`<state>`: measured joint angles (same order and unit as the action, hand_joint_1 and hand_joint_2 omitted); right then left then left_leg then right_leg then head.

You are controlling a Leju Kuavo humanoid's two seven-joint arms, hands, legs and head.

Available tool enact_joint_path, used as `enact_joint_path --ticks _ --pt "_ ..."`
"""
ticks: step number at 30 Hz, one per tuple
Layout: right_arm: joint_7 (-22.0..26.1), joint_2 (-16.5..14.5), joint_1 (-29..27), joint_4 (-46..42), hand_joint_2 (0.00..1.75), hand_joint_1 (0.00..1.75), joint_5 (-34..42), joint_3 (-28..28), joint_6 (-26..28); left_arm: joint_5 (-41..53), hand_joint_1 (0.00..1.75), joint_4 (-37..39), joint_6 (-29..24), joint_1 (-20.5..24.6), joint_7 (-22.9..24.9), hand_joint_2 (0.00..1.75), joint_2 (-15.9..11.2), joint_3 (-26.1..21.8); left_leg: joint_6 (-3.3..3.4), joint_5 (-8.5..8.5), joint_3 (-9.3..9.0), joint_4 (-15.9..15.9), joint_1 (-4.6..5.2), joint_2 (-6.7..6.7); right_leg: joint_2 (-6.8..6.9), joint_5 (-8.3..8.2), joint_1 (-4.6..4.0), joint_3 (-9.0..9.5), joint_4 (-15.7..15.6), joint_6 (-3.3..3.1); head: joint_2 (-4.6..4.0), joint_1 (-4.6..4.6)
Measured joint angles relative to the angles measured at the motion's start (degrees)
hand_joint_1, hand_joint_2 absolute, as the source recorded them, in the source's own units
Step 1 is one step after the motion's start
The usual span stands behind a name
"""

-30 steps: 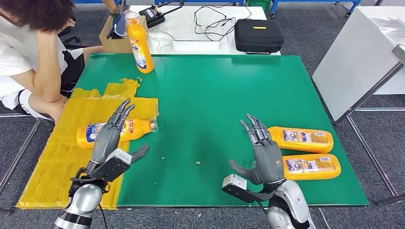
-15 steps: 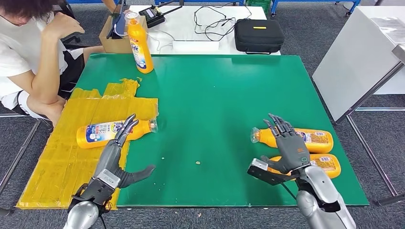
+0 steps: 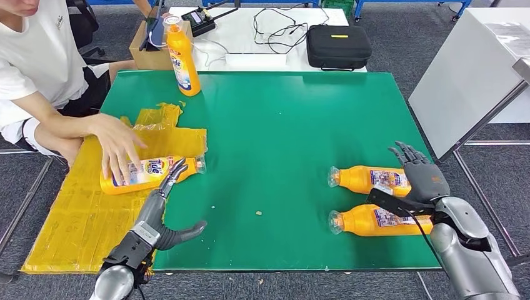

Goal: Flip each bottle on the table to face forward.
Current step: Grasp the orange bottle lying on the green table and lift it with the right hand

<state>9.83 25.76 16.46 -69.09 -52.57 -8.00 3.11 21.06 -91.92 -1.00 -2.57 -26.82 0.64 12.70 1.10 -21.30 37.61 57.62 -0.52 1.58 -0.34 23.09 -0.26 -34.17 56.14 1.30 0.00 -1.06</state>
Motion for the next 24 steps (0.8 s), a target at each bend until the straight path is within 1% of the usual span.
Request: enact_joint_path --ticks 2,6,9,13,24 --pt "-0.44 0.40 1.12 1.95 1.75 0.00 -0.65 -0.01 0.18 -0.53 0.00 0.74 0.23 0.07 0.02 1.75 0.11 0.00 0.00 0.00 0.00 0.00 0.00 0.00 0.00 0.00 0.00 0.00 0.00 0.00 0.00 -0.01" --pt "-2.49 0.74 3.72 6.29 1.75 0.00 -4.96 -0.63 1.17 -3.45 0.00 2.70 2.02 0.48 0.56 1.75 0.49 -0.06 0.00 0.00 0.03 0.00 0.00 0.00 0.00 0.00 0.00 0.00 0.00 0.00 0.00 -0.01" --pt "-1.72 0.76 6.66 11.00 1.75 0.00 -6.35 -1.66 1.20 -5.70 0.00 4.88 3.67 1.03 0.33 1.75 0.98 -0.14 0.01 0.00 0.03 0.00 0.00 0.00 0.00 0.00 -0.01 0.00 0.00 0.00 0.00 -0.01" --pt "-1.04 0.72 9.51 15.41 1.75 0.00 -6.81 -2.81 1.20 -6.56 0.00 6.74 4.19 1.42 0.02 1.75 1.54 -0.16 0.04 0.03 0.03 0.00 0.01 0.03 0.01 -0.01 -0.01 0.01 0.01 0.01 0.00 0.00" --pt "-0.80 0.55 11.21 19.25 1.75 0.00 -6.87 -4.17 1.34 -6.67 0.00 8.62 4.32 1.86 0.00 1.75 1.87 -0.20 0.05 0.02 0.07 0.00 0.03 0.03 0.02 -0.01 -0.01 -0.01 0.01 0.02 0.00 -0.01"
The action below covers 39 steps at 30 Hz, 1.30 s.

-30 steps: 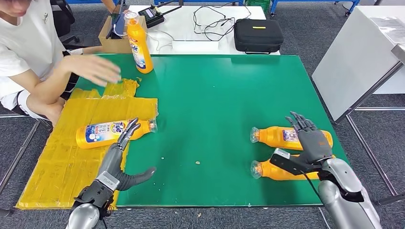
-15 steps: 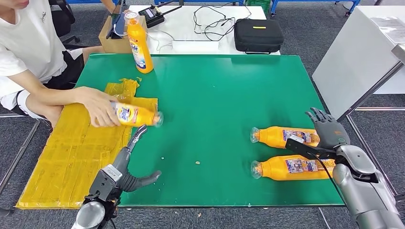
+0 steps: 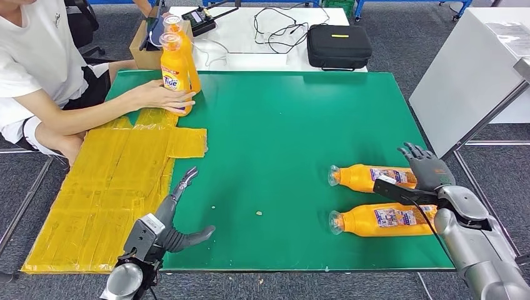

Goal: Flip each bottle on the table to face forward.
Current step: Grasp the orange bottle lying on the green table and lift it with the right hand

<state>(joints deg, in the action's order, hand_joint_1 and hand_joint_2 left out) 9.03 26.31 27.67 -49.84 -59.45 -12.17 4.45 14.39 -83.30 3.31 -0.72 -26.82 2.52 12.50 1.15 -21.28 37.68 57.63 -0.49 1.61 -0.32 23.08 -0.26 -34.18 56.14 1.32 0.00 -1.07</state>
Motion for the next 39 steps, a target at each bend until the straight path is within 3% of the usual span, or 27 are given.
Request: enact_joint_path --ticks 8,17,23,24,27,28,30,34,39 --pt "0.24 -1.12 2.37 4.31 1.75 0.00 -1.76 -2.58 -0.03 -1.74 0.00 0.70 1.11 0.22 0.01 1.75 0.40 -0.02 0.00 0.01 -0.02 0.00 0.00 -0.01 0.00 0.00 0.00 0.00 0.00 0.00 0.00 0.01" --pt "-1.17 -2.18 7.65 16.09 1.75 0.00 -3.17 -6.83 -4.55 -4.01 0.00 3.48 2.60 1.79 0.00 1.75 0.92 -0.02 0.02 0.03 -0.02 0.01 0.01 0.01 0.01 -0.01 0.00 0.00 0.00 0.00 0.00 0.00" --pt "-2.66 -2.55 10.04 21.23 1.75 0.04 -4.49 -9.22 -4.35 -5.23 0.00 5.46 3.93 2.02 -0.02 1.75 1.43 0.07 0.02 0.01 -0.10 0.01 0.00 -0.02 0.01 0.00 -0.01 0.06 -0.01 0.01 0.00 0.01" --pt "-2.84 -2.67 10.25 21.73 1.75 0.21 -4.62 -9.51 -4.26 -5.37 0.00 5.70 4.20 1.99 0.04 1.75 1.46 0.10 0.02 0.00 -0.13 0.01 -0.01 -0.03 0.00 0.00 -0.01 0.08 -0.02 0.01 0.00 0.01" --pt "-3.27 -3.03 10.59 22.60 1.75 1.15 -5.06 -10.15 -3.88 -5.39 0.00 6.44 4.56 1.90 0.22 1.75 1.49 0.17 0.02 -0.01 -0.21 0.01 -0.01 -0.04 0.00 -0.01 -0.02 0.14 -0.02 0.02 0.00 0.01" --pt "-3.46 -3.14 10.63 22.84 1.75 1.30 -5.28 -10.38 -3.57 -5.42 0.00 6.69 4.61 1.90 0.26 1.75 1.50 0.18 0.03 0.00 -0.23 0.00 -0.01 -0.04 0.00 -0.02 -0.01 0.15 -0.02 0.03 0.00 0.02" --pt "-3.98 -3.37 10.52 23.19 1.75 1.33 -5.78 -10.80 -2.47 -5.50 0.00 7.11 4.66 1.88 0.28 1.75 1.56 0.17 0.09 0.05 -0.22 0.00 0.00 -0.04 -0.01 -0.07 0.00 0.15 -0.02 0.07 0.00 0.01" --pt "-5.17 -3.85 10.34 23.59 1.75 1.72 -6.57 -11.32 0.30 -5.73 0.00 7.55 4.75 1.72 0.61 1.75 1.63 0.18 0.15 0.12 -0.21 0.00 0.01 -0.03 -0.01 -0.14 0.00 0.15 -0.02 0.14 0.00 0.02" --pt "-7.95 -5.25 9.46 23.39 1.75 1.75 -8.73 -11.39 7.95 -5.78 0.00 7.57 5.05 1.13 2.00 1.75 1.70 0.17 0.16 0.13 -0.19 0.00 0.02 -0.06 -0.01 -0.17 0.00 0.14 -0.01 0.17 0.00 0.01"
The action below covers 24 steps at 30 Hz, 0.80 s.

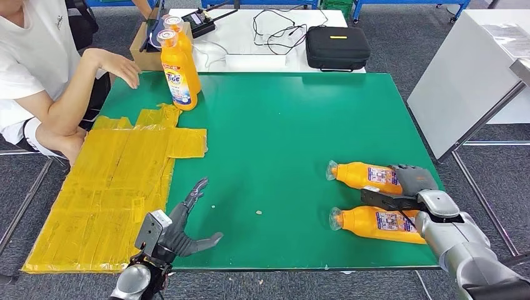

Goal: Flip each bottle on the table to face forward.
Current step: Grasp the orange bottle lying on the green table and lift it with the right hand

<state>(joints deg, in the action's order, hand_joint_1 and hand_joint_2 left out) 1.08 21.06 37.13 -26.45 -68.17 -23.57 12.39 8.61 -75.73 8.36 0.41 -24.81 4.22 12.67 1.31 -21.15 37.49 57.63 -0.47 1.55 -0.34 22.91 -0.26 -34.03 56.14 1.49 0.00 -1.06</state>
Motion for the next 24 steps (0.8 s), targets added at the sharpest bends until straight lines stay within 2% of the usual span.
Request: enact_joint_path --ticks 3,6,9,11,14,16,19,22,24 --pt "-1.72 -1.71 -1.71 -2.23 1.75 1.75 -1.46 0.90 7.90 -0.08 0.00 -0.15 0.22 -0.53 0.77 1.75 0.10 -0.01 -0.01 0.01 0.03 0.00 -0.01 -0.01 0.00 0.00 -0.02 -0.03 0.01 0.00 0.00 -0.01" --pt "-3.69 -4.72 -5.35 -8.29 1.75 1.75 -2.92 4.26 18.11 -0.24 0.00 -0.69 0.26 -1.32 1.27 1.75 0.12 -0.02 -0.03 0.01 0.10 0.00 -0.04 0.01 0.00 0.02 -0.06 -0.08 0.03 -0.01 0.00 -0.01" --pt "-4.39 -8.02 -8.89 -15.43 1.75 1.75 -3.85 8.31 23.31 -0.32 0.00 -1.23 0.27 -1.95 1.51 1.75 0.16 -0.02 -0.05 0.00 0.14 -0.02 -0.08 0.06 0.02 0.07 -0.07 -0.15 0.03 -0.05 0.00 -0.03" --pt "-2.92 -9.86 -10.91 -19.78 1.75 1.75 -3.18 10.50 24.52 -0.80 0.00 -1.45 0.54 -2.27 1.86 1.75 0.21 -0.02 -0.06 0.00 0.20 -0.03 -0.10 0.19 0.10 0.11 -0.08 -0.17 0.03 -0.07 0.00 -0.01" --pt "4.11 -13.95 -15.27 -29.75 1.75 1.75 -0.02 15.04 26.72 -3.79 0.00 -1.72 2.54 -2.97 2.98 1.75 0.16 -0.05 -0.10 -0.02 0.29 -0.06 -0.12 0.28 0.15 0.14 -0.09 -0.23 0.04 -0.08 0.00 0.01" --pt "8.45 -16.98 -18.41 -36.98 1.75 1.75 5.46 17.18 27.12 -5.95 0.00 -2.11 3.93 -3.46 3.55 1.75 0.09 -0.04 -0.13 -0.06 0.29 -0.06 -0.12 0.26 0.15 0.16 -0.08 -0.27 0.03 -0.08 0.00 -0.01" --pt "10.74 -19.90 -22.55 -45.71 1.75 1.75 13.88 17.48 26.87 -8.01 0.00 -3.10 5.14 -4.18 4.13 1.75 -0.10 -0.02 -0.15 -0.06 0.30 -0.06 -0.12 0.40 0.26 0.28 -0.07 -0.27 0.02 -0.05 0.00 0.00" --pt "13.03 -21.29 -25.12 -50.86 1.75 1.75 21.46 17.05 24.10 -10.29 0.00 -4.13 7.07 -4.82 4.40 1.75 -0.47 0.03 -0.16 -0.08 0.33 -0.07 -0.11 0.43 0.30 0.31 -0.06 -0.26 0.02 -0.04 0.00 0.02" --pt "15.57 -22.10 -26.73 -53.33 1.75 1.75 29.61 16.17 18.42 -11.37 0.00 -5.31 8.35 -5.13 4.29 1.75 -0.80 0.29 -0.19 -0.11 0.33 -0.07 -0.10 0.39 0.29 0.29 -0.05 -0.28 0.01 -0.05 0.00 0.03"
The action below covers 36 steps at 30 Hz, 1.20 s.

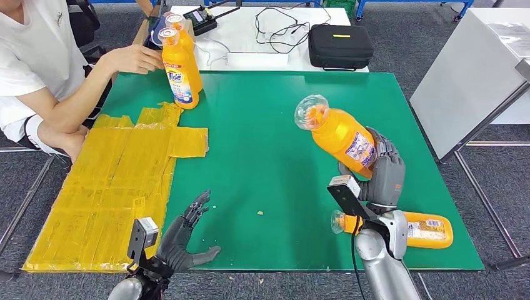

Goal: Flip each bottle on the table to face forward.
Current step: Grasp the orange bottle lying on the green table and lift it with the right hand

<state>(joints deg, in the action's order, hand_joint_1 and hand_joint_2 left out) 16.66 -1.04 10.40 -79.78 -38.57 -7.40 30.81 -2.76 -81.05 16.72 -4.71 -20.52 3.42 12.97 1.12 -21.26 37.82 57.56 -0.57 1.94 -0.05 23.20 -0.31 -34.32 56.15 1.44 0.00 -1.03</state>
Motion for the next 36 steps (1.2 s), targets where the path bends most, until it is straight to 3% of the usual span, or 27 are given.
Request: enact_joint_path --ticks 4,7,12,20,26,36 --pt "4.28 -2.31 -3.10 -2.68 1.75 1.75 17.03 -3.11 -15.47 -0.19 0.00 -3.23 0.78 0.03 -0.27 1.75 -0.54 1.00 -0.01 -0.01 -0.01 0.00 0.00 -0.05 -0.01 -0.02 0.00 -0.04 -0.01 -0.02 0.00 -0.02" --pt "4.97 -4.19 -4.30 -2.96 1.75 1.75 22.25 -5.72 -21.38 -0.07 0.00 -5.30 0.78 0.55 -0.17 1.75 -0.64 1.50 -0.03 0.01 -0.01 0.00 -0.04 -0.05 -0.01 -0.01 -0.01 -0.04 0.00 -0.02 0.00 -0.02" --pt "4.98 -6.06 -4.89 -2.88 1.75 1.75 23.92 -8.62 -23.36 0.32 0.00 -7.41 0.70 1.33 0.04 1.75 -0.67 2.27 -0.04 0.01 -0.01 0.00 -0.05 -0.06 -0.01 -0.01 -0.01 -0.06 0.01 -0.03 0.00 -0.01" --pt "4.89 -6.54 -4.99 -2.87 1.75 1.75 24.65 -9.57 -24.17 0.40 0.00 -8.21 0.65 1.38 0.03 1.75 -0.85 2.55 -0.03 0.01 0.00 0.00 -0.03 -0.05 -0.01 0.00 0.00 -0.06 -0.01 -0.03 0.00 -0.01" --pt "4.10 -7.44 -4.56 -0.35 1.75 1.75 29.17 -11.82 -31.84 1.02 0.00 -8.50 0.25 3.08 -0.17 1.75 -0.97 3.85 -0.04 0.01 -0.01 0.00 -0.04 -0.06 -0.01 -0.01 -0.01 -0.04 0.01 -0.03 0.00 -0.02" --pt "3.29 -8.63 -3.17 5.45 1.75 1.75 29.26 -18.41 -35.53 1.78 0.00 -8.70 -1.47 4.89 0.13 1.75 -1.15 5.73 -0.05 0.01 0.00 0.00 -0.05 -0.07 -0.01 0.00 -0.01 -0.06 0.01 -0.04 0.00 -0.01"
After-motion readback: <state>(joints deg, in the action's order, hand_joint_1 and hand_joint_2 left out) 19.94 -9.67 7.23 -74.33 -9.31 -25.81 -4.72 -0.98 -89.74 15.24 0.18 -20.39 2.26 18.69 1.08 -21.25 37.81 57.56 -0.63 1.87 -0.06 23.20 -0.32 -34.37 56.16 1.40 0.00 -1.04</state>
